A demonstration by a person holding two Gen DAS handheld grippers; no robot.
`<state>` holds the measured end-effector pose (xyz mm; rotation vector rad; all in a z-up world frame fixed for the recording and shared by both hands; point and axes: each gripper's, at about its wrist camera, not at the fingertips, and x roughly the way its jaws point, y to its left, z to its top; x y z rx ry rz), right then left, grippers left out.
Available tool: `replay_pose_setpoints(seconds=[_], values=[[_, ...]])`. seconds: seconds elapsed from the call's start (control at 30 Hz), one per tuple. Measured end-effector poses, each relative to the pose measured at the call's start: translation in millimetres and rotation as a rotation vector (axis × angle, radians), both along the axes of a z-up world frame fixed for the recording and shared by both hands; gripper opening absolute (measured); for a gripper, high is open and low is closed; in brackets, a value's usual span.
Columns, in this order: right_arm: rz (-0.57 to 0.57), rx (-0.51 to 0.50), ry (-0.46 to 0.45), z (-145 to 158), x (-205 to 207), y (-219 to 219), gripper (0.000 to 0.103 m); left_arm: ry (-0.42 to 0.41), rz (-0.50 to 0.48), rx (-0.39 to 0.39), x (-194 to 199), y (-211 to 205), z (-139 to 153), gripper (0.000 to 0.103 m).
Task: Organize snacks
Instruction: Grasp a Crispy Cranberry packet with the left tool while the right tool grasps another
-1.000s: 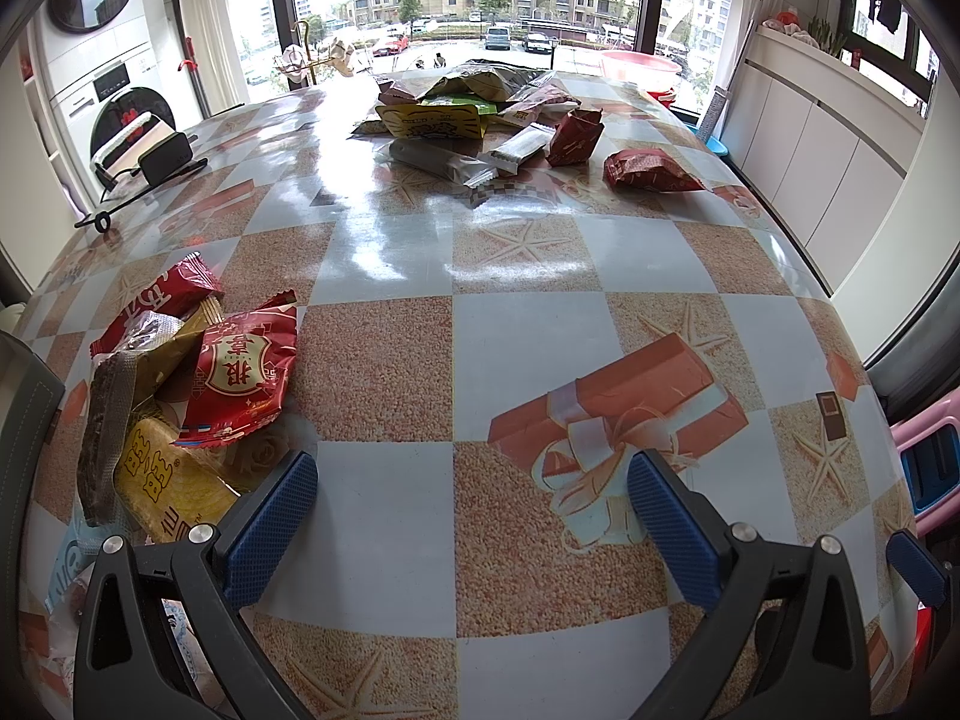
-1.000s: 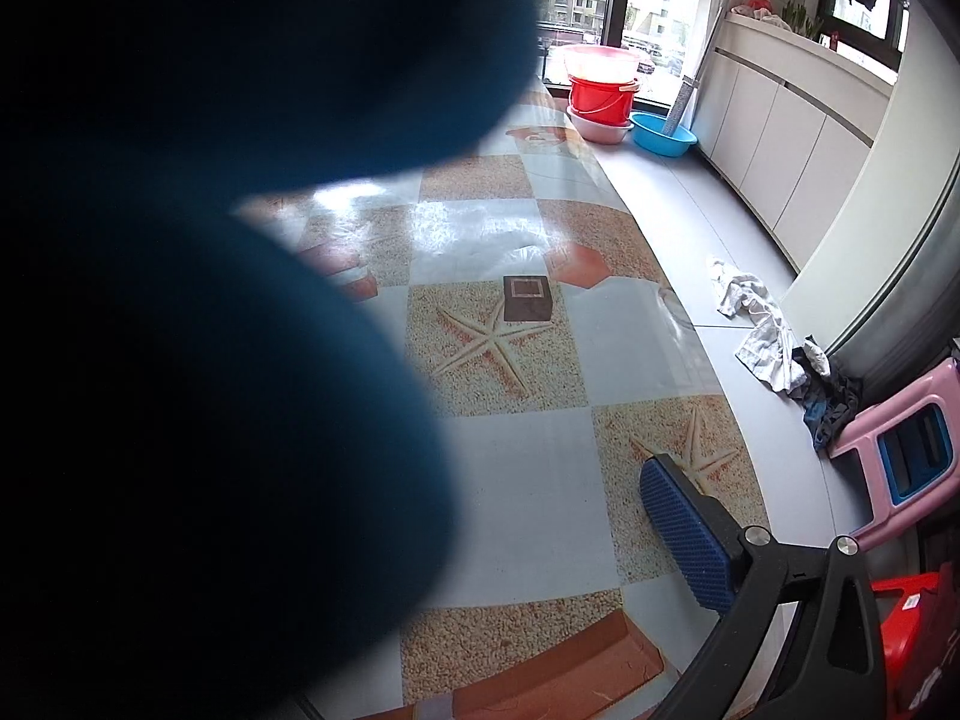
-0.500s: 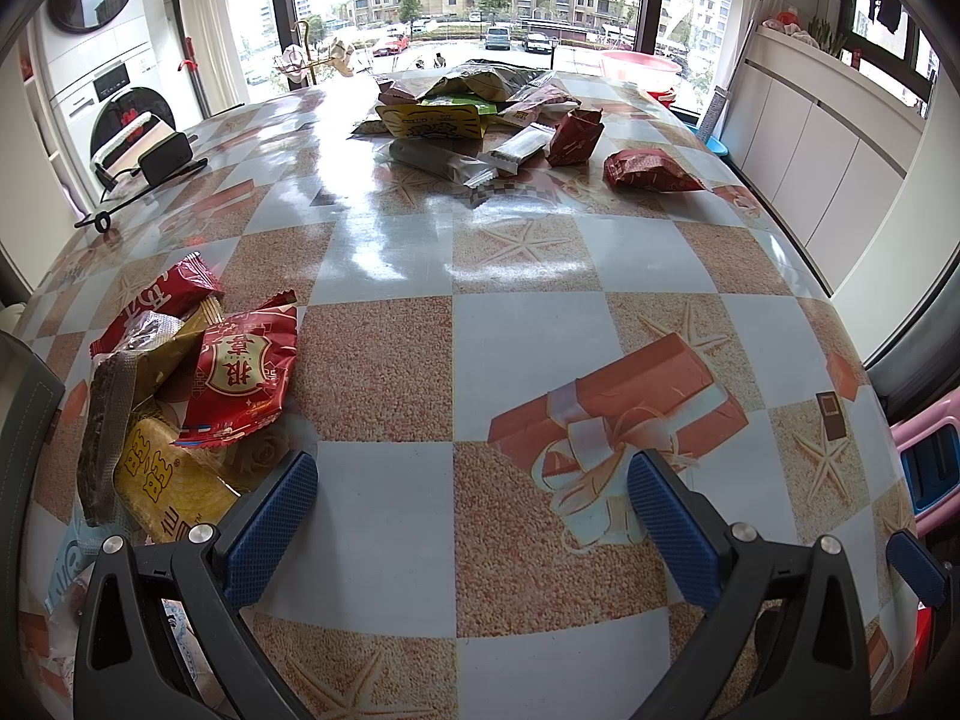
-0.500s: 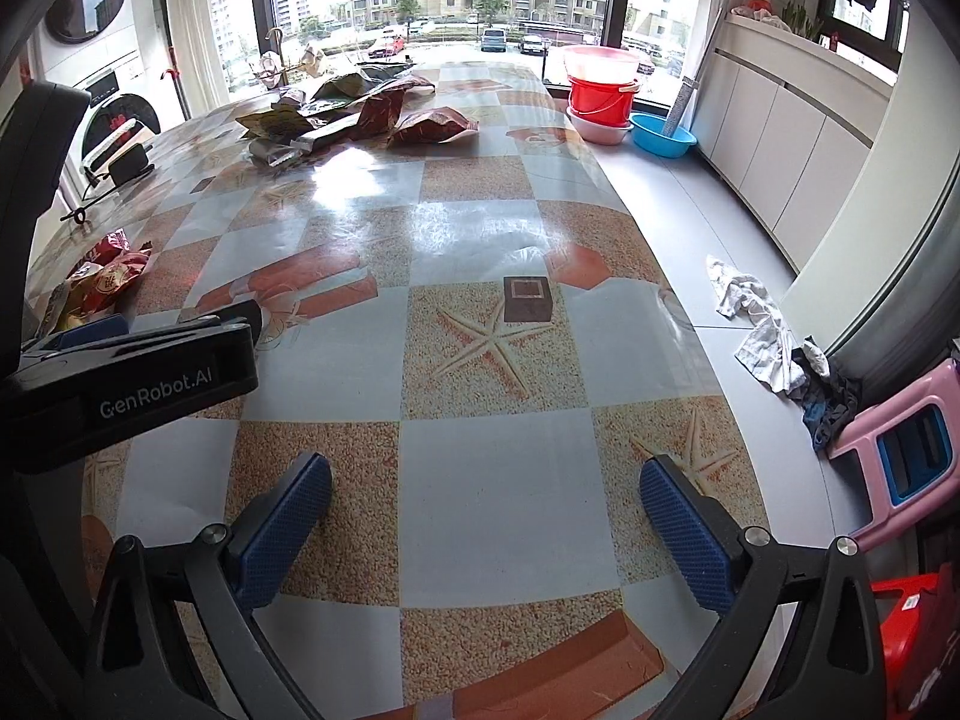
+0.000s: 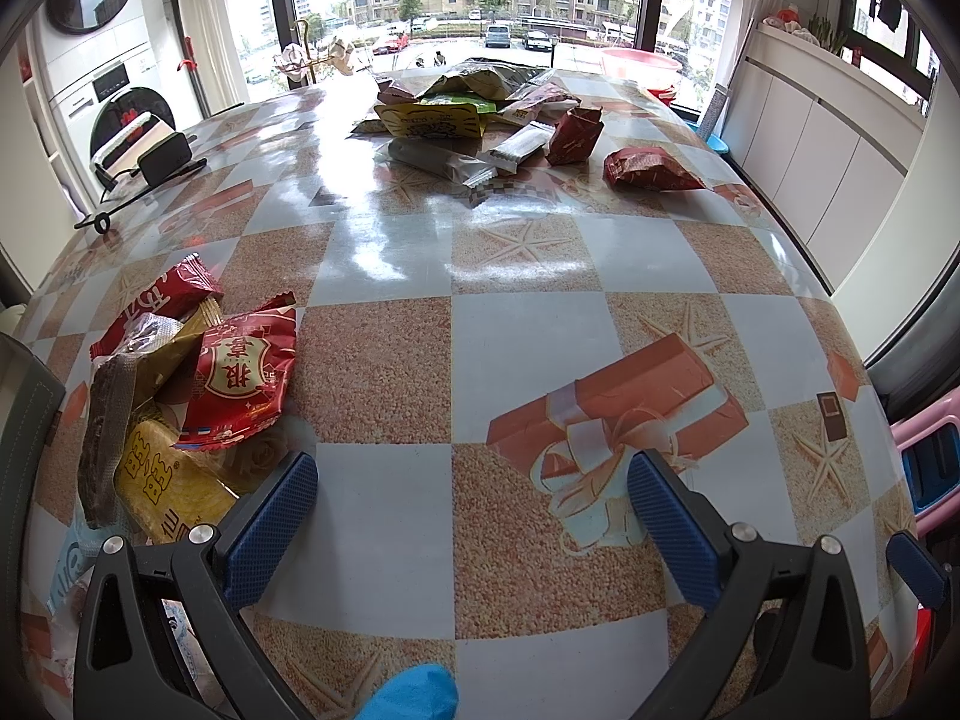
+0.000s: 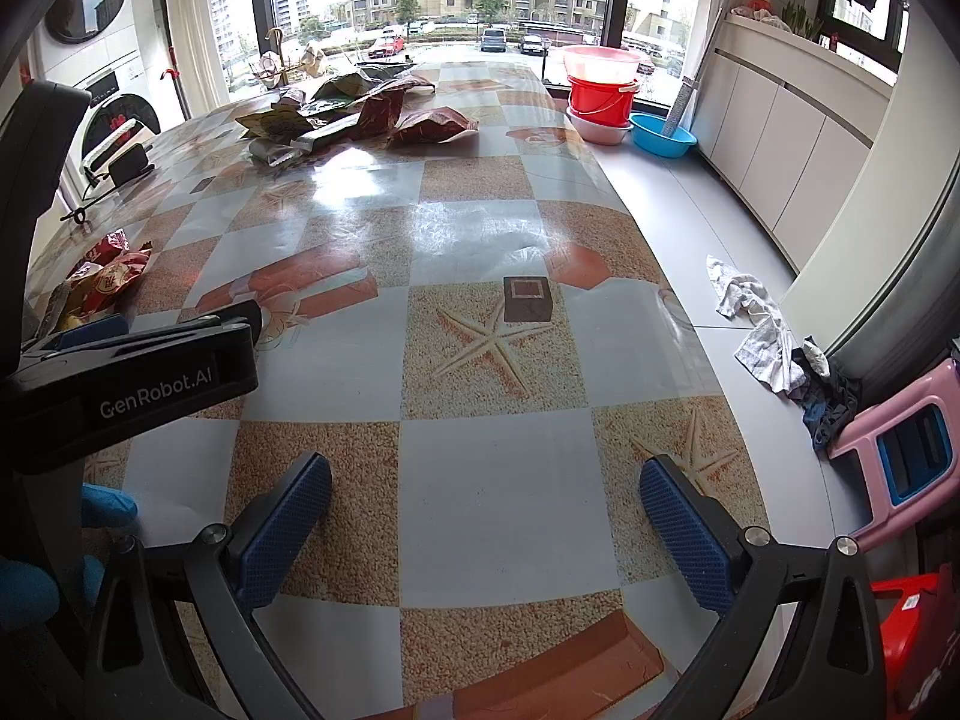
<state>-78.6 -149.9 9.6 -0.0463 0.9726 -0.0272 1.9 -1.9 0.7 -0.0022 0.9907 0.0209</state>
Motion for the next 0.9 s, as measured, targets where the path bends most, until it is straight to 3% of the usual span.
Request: replay_pose_setpoints(seconds=[0.1,0.2,0.33,0.53,0.77,0.9], values=[[0.0,0.0,0.0,0.2,0.1,0.6,0.103,0.039,-0.025,0.025,-7.5,-0.5,9.9,0.103],[0.0,0.0,0.0,0.1,0.1,0.2,0.103,-0.069,-0.109,0.032,-33.7,4.8,47.7,0.103],[0.0,0.0,0.0,0.1,0.0,0.1,0.103,-0.158,-0.161,0.136,-84.4,43.0,75.9,0.103],[0.0,0.0,0.0,0.1,0.1,0.4,0.103,-0.032,-0.07,0.197,-130.7,133.8,45.0,0.103],[0.0,0.0,0.0,0.2,0.3,0.7,0.103,0.058,-0.019,0.141,-126.4,155.5,5.2,0.103],[0.0,0.0,0.001,0.0,0.1,0.7,0.103,0.069,0.021,-0.019,-124.5,166.6,3.8,0.103]])
